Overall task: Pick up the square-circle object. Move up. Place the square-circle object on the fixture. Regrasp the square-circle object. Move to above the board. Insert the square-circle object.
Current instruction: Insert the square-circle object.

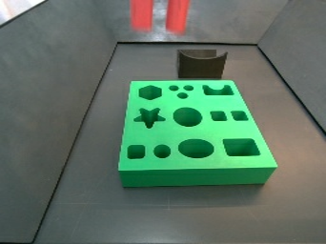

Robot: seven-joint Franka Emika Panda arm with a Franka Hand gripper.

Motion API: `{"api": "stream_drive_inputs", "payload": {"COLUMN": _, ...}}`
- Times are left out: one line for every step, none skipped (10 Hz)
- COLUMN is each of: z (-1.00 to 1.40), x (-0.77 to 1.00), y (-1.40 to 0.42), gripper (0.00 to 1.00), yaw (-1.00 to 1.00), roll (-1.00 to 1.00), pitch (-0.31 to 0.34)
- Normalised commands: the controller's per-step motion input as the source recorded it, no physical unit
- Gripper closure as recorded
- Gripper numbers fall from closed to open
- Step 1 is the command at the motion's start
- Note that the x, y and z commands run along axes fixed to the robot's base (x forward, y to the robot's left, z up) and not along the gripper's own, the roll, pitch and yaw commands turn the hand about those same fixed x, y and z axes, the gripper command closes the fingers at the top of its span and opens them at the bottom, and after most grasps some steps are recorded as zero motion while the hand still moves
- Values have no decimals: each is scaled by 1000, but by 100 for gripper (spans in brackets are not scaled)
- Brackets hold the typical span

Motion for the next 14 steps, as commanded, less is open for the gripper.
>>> {"api": "stream_drive_inputs", "payload": {"z": -1000, "x": 14, "y": -600, "gripper": 100, "yaw": 483, "roll": 50, "pitch": 17}}
{"api": "stream_drive_inputs", "payload": {"z": -1000, "x": 0, "y": -666, "gripper": 100, "yaw": 303, "roll": 40, "pitch": 0}}
{"api": "stream_drive_inputs", "payload": {"z": -1000, "x": 0, "y": -626, "gripper": 100, "yaw": 191, "roll": 70, "pitch": -14}}
{"api": "stream_drive_inputs", "payload": {"z": -1000, "x": -163, "y": -520, "gripper": 100, "yaw": 0, "roll": 86, "pitch": -81}}
{"api": "stream_drive_inputs", "payload": {"z": -943, "x": -266, "y": -369, "gripper": 100, "yaw": 0, "roll": 19, "pitch": -154}}
{"api": "stream_drive_inputs", "payload": {"z": -809, "x": -271, "y": -160, "gripper": 100, "yaw": 0, "roll": 0, "pitch": -236}}
{"api": "stream_drive_inputs", "payload": {"z": -846, "x": -234, "y": 0, "gripper": 100, "yaw": -14, "roll": 0, "pitch": -227}}
{"api": "stream_drive_inputs", "payload": {"z": -680, "x": -149, "y": 9, "gripper": 100, "yaw": 0, "roll": -83, "pitch": -284}}
{"api": "stream_drive_inputs", "payload": {"z": -606, "x": -126, "y": 31, "gripper": 100, "yaw": 0, "roll": -107, "pitch": -313}}
{"api": "stream_drive_inputs", "payload": {"z": -711, "x": -94, "y": 0, "gripper": 100, "yaw": 0, "roll": -53, "pitch": -273}}
{"api": "stream_drive_inputs", "payload": {"z": -786, "x": 0, "y": 0, "gripper": 100, "yaw": 31, "roll": -23, "pitch": -231}}
{"api": "stream_drive_inputs", "payload": {"z": -631, "x": 37, "y": 0, "gripper": 100, "yaw": 57, "roll": 23, "pitch": -124}}
{"api": "stream_drive_inputs", "payload": {"z": -557, "x": 86, "y": 0, "gripper": 100, "yaw": 54, "roll": 107, "pitch": -43}}
{"api": "stream_drive_inputs", "payload": {"z": -600, "x": 100, "y": 0, "gripper": 100, "yaw": 29, "roll": 114, "pitch": -14}}
